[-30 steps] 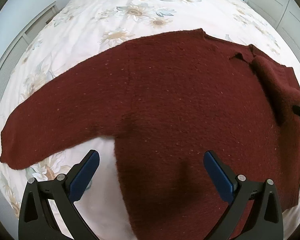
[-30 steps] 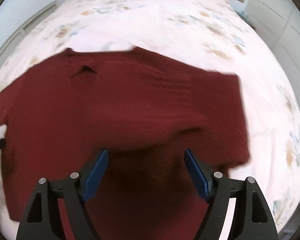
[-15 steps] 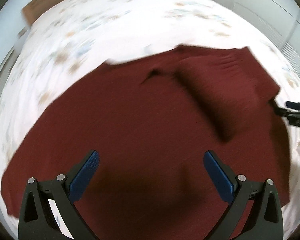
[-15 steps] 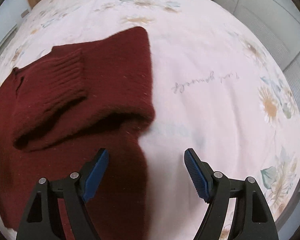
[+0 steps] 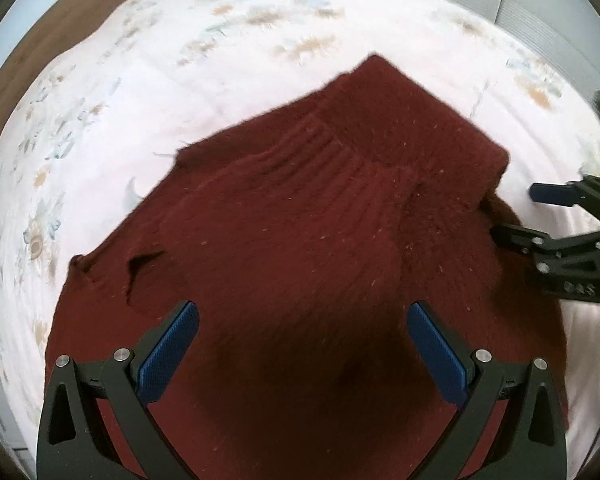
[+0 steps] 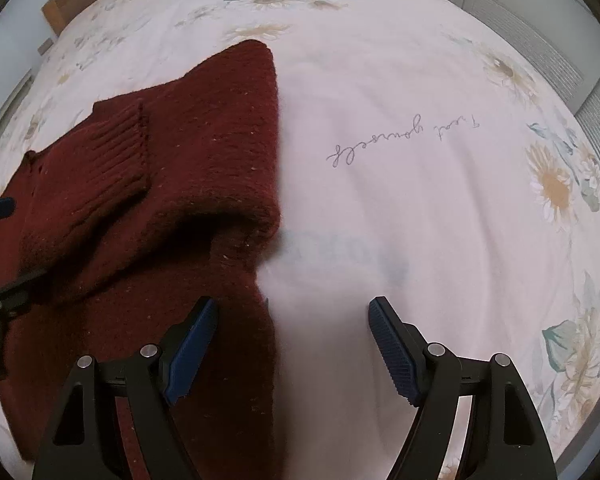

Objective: Fold small clothes
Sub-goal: 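Move the left tool to the other sleeve cuff and grasp it, then fold the held sleeve across the sweater body with the left tool, then release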

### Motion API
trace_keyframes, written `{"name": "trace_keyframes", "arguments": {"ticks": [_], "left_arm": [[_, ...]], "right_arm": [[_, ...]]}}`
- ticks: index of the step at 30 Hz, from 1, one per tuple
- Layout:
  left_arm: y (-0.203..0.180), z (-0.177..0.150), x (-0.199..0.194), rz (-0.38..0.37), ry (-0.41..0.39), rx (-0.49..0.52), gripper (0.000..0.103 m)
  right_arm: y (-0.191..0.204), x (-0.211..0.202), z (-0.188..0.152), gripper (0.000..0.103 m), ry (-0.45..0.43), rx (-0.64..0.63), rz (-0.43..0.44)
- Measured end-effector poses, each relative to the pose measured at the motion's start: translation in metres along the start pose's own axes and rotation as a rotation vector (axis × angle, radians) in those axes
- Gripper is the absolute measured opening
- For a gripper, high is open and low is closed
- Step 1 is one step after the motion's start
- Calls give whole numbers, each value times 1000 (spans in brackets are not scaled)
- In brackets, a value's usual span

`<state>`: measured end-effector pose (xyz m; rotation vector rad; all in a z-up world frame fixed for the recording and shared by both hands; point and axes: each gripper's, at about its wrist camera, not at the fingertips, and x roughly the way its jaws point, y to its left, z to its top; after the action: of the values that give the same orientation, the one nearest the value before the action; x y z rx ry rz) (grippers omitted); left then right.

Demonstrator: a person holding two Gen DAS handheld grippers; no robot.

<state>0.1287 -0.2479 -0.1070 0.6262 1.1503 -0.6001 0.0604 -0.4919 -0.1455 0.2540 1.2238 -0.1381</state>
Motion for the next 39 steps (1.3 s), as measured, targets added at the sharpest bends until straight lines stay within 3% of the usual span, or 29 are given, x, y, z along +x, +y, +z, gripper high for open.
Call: {"name": "trace_keyframes", "arguments": {"ticks": [4,6,12,13,14,23,24,25,26,33,36,39], "left_arm": [[-13,12,21,15,34,21,101],[-17,11,24,28,39,36,95],[-8,18,37,9,70,1,43],[-6,18,37,22,63,0,23],[-1,17,35,47,54,-3,13],[90,-19,-12,28,-69,-214,13],[98,-26,-18,28,-81,-241,13],[111,-30,-23,35,-91,-270,13],[117,-36,-26,45,-98,-289,13],[169,-81,-27,84,-122,-435,12],[162,-87,-34,80,-87,-489,13],[166,-98,-12,25,-20,-567,16]], "right_arm": [[-1,2,-7,79,1,12,10],[-1,2,-8,79,2,13,15],[-3,2,-5,79,0,3,10],[-3,1,-4,79,-2,3,6],[-3,1,-3,79,-5,1,1],[16,0,17,77,-25,-14,18],[20,-1,21,66,-34,-17,26],[22,-1,23,46,-40,-20,37],[24,-1,26,19,-44,-23,49],[33,-3,24,16,-53,-38,9],[39,4,19,16,-32,-59,1],[41,5,18,16,-27,-70,-13]]}}
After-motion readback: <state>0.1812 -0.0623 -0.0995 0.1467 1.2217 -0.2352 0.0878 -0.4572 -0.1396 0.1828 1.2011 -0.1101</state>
